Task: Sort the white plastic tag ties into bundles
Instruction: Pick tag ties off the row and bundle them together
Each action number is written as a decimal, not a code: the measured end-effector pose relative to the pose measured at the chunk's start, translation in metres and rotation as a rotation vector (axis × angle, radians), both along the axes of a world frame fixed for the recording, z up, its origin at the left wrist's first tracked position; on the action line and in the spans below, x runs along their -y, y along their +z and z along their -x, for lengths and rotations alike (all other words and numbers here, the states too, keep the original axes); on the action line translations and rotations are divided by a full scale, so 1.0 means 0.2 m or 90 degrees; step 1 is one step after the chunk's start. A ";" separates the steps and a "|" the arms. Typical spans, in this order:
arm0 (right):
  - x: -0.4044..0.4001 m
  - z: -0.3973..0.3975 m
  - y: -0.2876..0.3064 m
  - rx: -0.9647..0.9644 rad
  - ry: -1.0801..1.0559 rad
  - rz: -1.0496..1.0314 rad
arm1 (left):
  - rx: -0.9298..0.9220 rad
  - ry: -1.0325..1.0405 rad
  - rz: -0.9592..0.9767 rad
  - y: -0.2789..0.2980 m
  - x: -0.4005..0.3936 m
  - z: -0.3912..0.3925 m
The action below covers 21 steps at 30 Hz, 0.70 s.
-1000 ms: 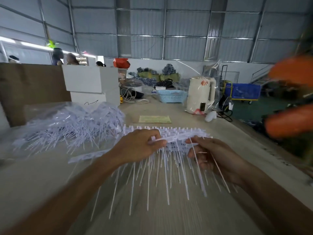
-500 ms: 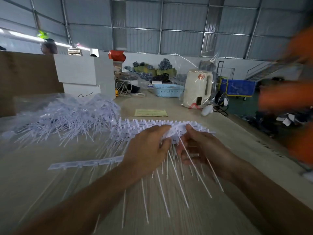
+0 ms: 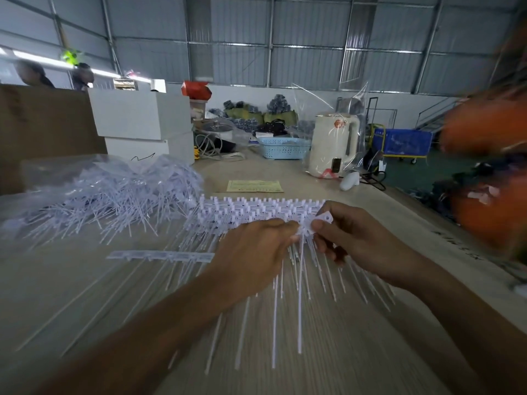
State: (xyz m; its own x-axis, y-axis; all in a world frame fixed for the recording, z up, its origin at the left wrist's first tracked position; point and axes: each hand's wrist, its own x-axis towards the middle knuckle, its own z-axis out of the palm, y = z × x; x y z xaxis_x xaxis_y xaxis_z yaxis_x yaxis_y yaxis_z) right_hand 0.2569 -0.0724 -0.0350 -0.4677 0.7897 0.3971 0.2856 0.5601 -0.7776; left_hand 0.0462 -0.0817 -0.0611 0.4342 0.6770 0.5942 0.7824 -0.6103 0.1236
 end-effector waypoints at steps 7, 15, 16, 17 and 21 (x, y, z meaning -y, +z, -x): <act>-0.06 -0.06 0.00 0.123 -0.132 -0.206 | 0.083 -0.077 0.050 0.01 -0.02 0.00; -0.16 -0.14 -0.02 0.145 -0.397 -0.280 | 0.016 -0.077 -0.067 0.01 0.03 -0.03; -0.17 -0.18 -0.01 0.084 -0.431 -0.247 | 0.010 -0.081 -0.089 0.00 0.04 -0.04; -0.16 -0.21 -0.01 0.020 -0.422 -0.199 | 0.020 -0.084 -0.096 0.00 0.04 -0.05; -0.10 -0.15 -0.03 0.000 -0.210 -0.068 | 0.155 -0.095 0.007 0.02 0.02 -0.08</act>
